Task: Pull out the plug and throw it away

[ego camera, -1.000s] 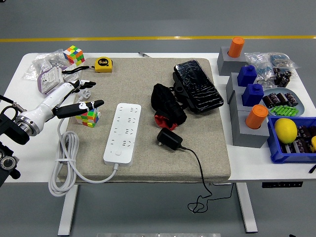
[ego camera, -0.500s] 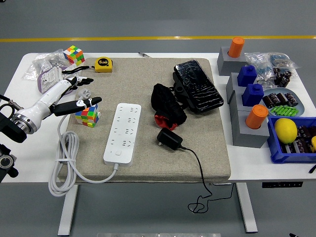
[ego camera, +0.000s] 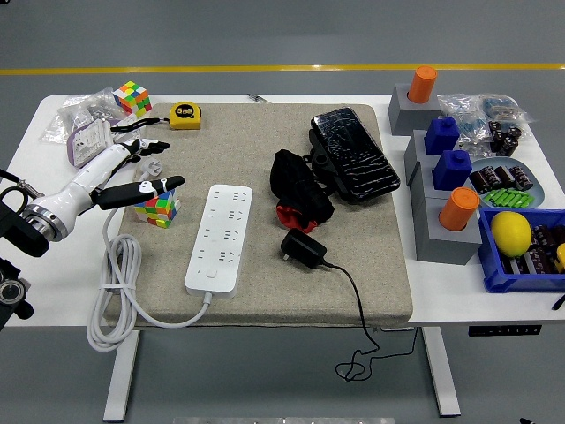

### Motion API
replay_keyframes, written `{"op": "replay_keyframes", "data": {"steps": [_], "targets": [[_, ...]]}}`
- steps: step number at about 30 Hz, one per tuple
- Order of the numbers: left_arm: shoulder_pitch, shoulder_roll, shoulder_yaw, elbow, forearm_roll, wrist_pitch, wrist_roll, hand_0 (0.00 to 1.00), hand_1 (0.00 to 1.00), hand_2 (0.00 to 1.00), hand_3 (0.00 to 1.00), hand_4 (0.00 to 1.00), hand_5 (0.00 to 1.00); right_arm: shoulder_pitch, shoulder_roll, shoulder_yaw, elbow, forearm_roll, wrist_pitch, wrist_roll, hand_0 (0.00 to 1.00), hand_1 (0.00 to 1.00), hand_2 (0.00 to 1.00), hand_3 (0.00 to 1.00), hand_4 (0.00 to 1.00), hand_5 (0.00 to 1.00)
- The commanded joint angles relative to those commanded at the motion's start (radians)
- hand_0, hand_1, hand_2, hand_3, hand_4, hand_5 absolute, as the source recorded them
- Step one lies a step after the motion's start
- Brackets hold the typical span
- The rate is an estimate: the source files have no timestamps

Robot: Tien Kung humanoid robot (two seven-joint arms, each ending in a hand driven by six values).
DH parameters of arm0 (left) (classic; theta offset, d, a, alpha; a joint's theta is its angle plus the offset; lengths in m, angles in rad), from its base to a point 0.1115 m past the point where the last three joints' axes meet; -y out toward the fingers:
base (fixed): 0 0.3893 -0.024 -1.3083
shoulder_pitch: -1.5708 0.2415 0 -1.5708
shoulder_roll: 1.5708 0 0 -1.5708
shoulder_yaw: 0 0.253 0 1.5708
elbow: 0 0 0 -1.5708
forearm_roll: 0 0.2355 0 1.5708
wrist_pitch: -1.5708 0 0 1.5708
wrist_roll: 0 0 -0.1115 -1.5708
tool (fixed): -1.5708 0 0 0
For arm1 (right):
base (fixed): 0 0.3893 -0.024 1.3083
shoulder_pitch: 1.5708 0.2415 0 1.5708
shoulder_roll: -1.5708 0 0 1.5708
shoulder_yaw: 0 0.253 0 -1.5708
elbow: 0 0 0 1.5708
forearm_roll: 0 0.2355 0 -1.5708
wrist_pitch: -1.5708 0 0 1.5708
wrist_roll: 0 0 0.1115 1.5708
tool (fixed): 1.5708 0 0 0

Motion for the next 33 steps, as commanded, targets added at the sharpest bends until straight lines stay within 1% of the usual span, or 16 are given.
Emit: {"op": "replay_keyframes", "data": {"steps": [3, 10, 13, 15, 17, 19, 33], "targets": [[0.001, -0.008, -0.005, 0.002, 0.004, -0.003, 0.005, 0.869, 0.904, 0.882, 0.86, 0.998, 0.767, 0.001, -0.001, 0.021, -0.006, -0.017, -0.004, 0.0, 0.634, 0.676, 0.683, 0.597, 0.996, 0.471], [0.005, -0.006, -0.017, 0.002, 0.006, -0.006, 0.007, 0.868, 0.904, 0.883, 0.859, 0.998, 0.766, 0.002, 0.004, 0.013, 0.0, -0.009, -0.004, 0.002, 0.635, 0.676, 0.683, 0.598, 0.997, 0.471], [0.008, -0.01, -0.023, 0.0, 0.006, -0.007, 0.008, 0.868, 0.904, 0.883, 0.859, 0.998, 0.766, -0.004, 0.005, 0.022, -0.002, -0.017, -0.005, 0.002, 0.635, 0.676, 0.683, 0.598, 0.997, 0.471], [0.002, -0.012, -0.017, 0.002, 0.004, -0.011, 0.012, 0.867, 0.903, 0.882, 0.86, 0.998, 0.764, -0.005, 0.001, 0.02, -0.002, -0.02, -0.004, 0.002, 0.634, 0.676, 0.683, 0.597, 0.997, 0.471], [-0.002, -0.006, -0.008, -0.001, 0.0, -0.015, 0.009, 0.867, 0.903, 0.882, 0.86, 0.998, 0.764, -0.007, -0.002, 0.0, 0.001, -0.007, -0.001, 0.001, 0.634, 0.676, 0.683, 0.597, 0.997, 0.471], [0.004, -0.002, -0.008, -0.004, 0.002, -0.016, 0.01, 0.867, 0.903, 0.882, 0.86, 0.998, 0.764, -0.003, -0.003, 0.01, 0.001, -0.011, -0.005, 0.002, 0.634, 0.676, 0.683, 0.597, 0.997, 0.471], [0.007, -0.011, -0.01, -0.002, 0.006, -0.024, 0.022, 0.86, 0.901, 0.883, 0.858, 0.998, 0.759, 0.0, 0.003, 0.014, 0.001, -0.012, -0.006, 0.002, 0.634, 0.676, 0.683, 0.597, 0.998, 0.472]]}}
